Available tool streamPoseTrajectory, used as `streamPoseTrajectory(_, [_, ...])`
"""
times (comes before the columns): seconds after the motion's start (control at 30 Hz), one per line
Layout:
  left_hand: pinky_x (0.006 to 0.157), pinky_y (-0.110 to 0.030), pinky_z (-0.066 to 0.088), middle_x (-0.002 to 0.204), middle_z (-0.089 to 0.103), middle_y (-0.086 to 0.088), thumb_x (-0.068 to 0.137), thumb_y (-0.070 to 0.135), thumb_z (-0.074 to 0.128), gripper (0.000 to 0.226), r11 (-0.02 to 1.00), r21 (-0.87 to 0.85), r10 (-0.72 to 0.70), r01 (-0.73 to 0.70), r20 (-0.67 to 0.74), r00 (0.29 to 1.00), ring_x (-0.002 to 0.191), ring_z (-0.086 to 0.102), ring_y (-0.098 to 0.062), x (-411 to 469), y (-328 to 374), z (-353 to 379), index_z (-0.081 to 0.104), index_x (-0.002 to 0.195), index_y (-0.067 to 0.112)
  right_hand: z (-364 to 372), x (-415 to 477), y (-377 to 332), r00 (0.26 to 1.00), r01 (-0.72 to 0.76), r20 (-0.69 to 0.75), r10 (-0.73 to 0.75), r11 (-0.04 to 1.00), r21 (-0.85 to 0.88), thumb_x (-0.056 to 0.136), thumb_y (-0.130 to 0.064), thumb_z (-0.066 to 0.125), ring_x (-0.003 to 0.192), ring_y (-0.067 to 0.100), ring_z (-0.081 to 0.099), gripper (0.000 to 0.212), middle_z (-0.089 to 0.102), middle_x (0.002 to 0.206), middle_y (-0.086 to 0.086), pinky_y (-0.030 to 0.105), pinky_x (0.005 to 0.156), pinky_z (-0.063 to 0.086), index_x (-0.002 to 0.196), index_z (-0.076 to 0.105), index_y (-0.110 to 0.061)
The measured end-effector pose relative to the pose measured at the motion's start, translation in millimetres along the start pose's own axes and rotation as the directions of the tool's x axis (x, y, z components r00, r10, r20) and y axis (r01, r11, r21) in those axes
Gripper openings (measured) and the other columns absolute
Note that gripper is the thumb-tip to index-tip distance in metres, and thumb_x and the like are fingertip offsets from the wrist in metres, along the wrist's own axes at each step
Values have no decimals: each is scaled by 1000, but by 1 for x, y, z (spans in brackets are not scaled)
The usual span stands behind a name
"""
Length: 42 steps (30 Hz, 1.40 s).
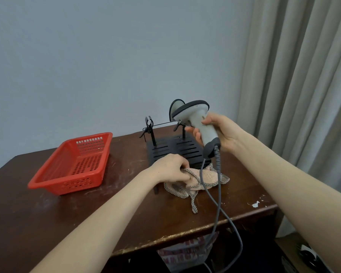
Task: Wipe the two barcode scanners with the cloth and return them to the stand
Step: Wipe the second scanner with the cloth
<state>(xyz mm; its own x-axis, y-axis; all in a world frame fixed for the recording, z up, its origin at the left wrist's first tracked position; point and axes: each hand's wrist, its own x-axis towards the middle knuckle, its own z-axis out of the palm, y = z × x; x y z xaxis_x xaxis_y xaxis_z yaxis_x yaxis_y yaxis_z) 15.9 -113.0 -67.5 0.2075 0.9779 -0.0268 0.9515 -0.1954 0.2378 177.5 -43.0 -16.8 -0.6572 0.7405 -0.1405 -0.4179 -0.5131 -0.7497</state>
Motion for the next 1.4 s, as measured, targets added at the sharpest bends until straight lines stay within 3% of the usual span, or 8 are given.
streamPoseTrajectory(0.3, [61, -25, 40, 63, 52, 1, 86, 16, 51, 23, 678, -735, -372, 7, -334, 866, 62, 51, -13, -10, -10, -62, 54, 64, 15, 5, 6, 1, 997, 39, 70, -41, 999, 39, 90, -11, 45, 90, 29, 69, 44, 62, 116, 33, 32, 56, 58, 130, 42, 8])
streamPoseTrajectory(0.43, [49, -16, 45, 62, 61, 4, 88, 13, 54, 23, 496, -856, -501, -146, -420, 757, 57, 58, -6, -13, -12, -79, 62, 67, 13, 10, 7, 1, 998, 28, 59, -25, 998, -53, 95, -21, 47, 65, 19, 68, 36, 68, 110, 23, 26, 55, 58, 119, 51, 5])
streamPoseTrajectory(0.57, [63, -20, 49, 77, 66, 3, 87, 14, 60, 12, 447, -847, -579, -286, -518, 630, 73, 62, -7, -8, -8, -84, 66, 78, 18, 12, 16, 4, 999, 4, 39, -1, 997, -73, 97, -46, 43, 50, 11, 57, 51, 67, 110, 18, 20, 40, 49, 119, 55, -1])
streamPoseTrajectory(0.77, [76, -17, 48, 86, 67, 10, 89, 14, 58, 16, 559, -690, -496, -460, -723, 482, 82, 62, 0, -4, 12, -85, 65, 83, 26, 7, 26, 6, 999, 21, -26, -20, 999, 35, 101, -47, 31, 48, 15, 54, 54, 68, 86, 16, 20, 39, 46, 109, 58, -1])
streamPoseTrajectory(0.97, [95, -20, 30, 124, 54, 1, 93, 22, 54, 30, 933, -282, -44, -225, -707, 705, 115, 44, -12, 15, 31, -73, 62, 120, 15, 18, 32, 11, 988, 111, -117, -105, 993, 48, 100, -19, 44, 96, 27, 64, 30, 65, 106, 17, 41, 97, 49, 121, 57, -2])
streamPoseTrajectory(1.2, [96, -25, 34, 125, 50, 5, 84, 33, 60, 40, 998, -48, -1, -47, -716, 698, 116, 40, -18, 26, 48, -59, 60, 121, 19, 10, 35, 13, 981, 145, -136, -135, 987, 73, 102, -21, 35, 86, 27, 67, 38, 69, 93, 16, 39, 86, 53, 93, 68, -6])
streamPoseTrajectory(1.3, [91, -28, 38, 117, 56, 5, 81, 24, 58, 35, 998, -26, 15, -49, -730, 684, 106, 44, -18, 26, 58, -53, 62, 116, 18, 10, 29, 14, 973, 216, -112, -201, 966, 144, 103, -20, 34, 55, 17, 69, 54, 69, 61, 10, 22, 51, 56, 64, 69, -6])
streamPoseTrajectory(1.4, [78, -28, 39, 100, 62, 5, 72, 18, 59, 30, 984, -80, 53, -158, -716, 696, 91, 49, -17, 17, 63, -42, 66, 101, 16, 1, 32, 10, 969, 241, -90, -230, 962, 130, 88, -8, 58, 42, 13, 62, 21, 61, 47, 6, 16, 42, 49, 68, 56, -7])
